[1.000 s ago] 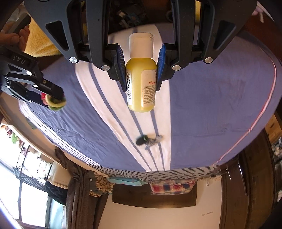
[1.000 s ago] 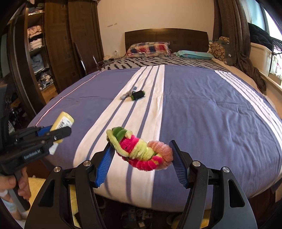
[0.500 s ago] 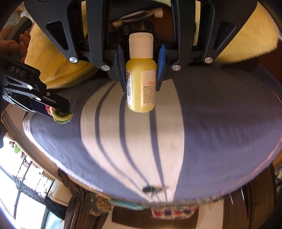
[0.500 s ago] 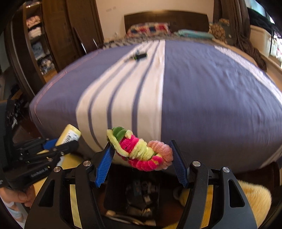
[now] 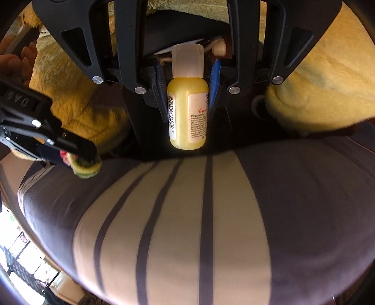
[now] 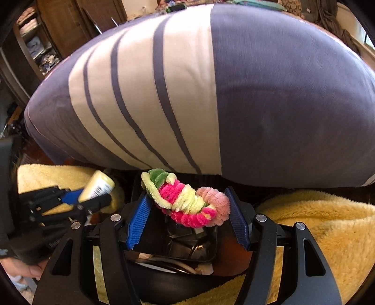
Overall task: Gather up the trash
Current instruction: 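Lower both tools to the bin and open them to drop bottle and toy, then raise both tools over the bed and grasp the black thread spool with the right tool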
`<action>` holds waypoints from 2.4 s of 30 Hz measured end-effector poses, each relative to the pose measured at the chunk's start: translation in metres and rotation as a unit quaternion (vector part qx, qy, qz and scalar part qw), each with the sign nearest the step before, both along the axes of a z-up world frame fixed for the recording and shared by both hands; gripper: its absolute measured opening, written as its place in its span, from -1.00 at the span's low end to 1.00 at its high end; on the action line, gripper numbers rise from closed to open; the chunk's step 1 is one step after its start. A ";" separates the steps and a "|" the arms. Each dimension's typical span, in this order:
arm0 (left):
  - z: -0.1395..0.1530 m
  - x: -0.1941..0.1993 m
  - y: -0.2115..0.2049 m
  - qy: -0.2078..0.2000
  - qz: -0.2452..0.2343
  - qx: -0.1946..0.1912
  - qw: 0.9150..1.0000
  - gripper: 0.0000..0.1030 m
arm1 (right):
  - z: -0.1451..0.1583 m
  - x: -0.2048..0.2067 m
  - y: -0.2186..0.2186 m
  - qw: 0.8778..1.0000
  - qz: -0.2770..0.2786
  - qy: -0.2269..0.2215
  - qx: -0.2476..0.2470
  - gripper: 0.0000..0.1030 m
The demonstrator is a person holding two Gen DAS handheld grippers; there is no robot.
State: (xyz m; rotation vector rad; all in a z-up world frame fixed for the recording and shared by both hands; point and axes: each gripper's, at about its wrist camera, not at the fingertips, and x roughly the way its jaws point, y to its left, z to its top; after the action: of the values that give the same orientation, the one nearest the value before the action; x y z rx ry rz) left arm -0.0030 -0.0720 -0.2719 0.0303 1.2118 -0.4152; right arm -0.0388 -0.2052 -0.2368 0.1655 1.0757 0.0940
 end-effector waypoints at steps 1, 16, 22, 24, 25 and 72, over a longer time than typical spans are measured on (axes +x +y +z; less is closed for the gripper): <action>-0.004 0.001 0.000 0.006 -0.001 0.001 1.000 -0.43 | -0.005 0.002 -0.001 1.000 -0.001 0.008 0.002 0.24; -0.061 0.005 -0.012 0.096 -0.021 0.010 0.995 -0.43 | -0.061 0.029 0.004 0.995 0.011 0.095 0.020 0.29; -0.061 0.006 -0.013 0.102 -0.022 0.010 0.994 -0.17 | -0.065 0.034 0.002 0.994 0.007 0.104 0.029 0.40; -0.061 0.006 -0.011 0.098 -0.021 0.012 0.995 -0.04 | -0.064 0.034 0.002 0.994 0.005 0.103 0.031 0.50; -0.060 0.006 -0.011 0.097 -0.020 0.013 0.995 0.00 | -0.063 0.033 0.001 0.994 0.003 0.102 0.031 0.50; 0.157 0.194 0.020 -0.169 0.051 0.037 0.984 0.77 | 0.144 0.199 -0.046 0.991 -0.033 -0.118 -0.061 0.93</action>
State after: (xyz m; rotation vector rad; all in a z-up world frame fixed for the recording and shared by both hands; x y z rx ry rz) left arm 0.1915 -0.0521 -0.1144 0.0992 0.8888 -0.2618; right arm 0.1605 -0.2509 -0.0931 0.0771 0.8364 -0.0114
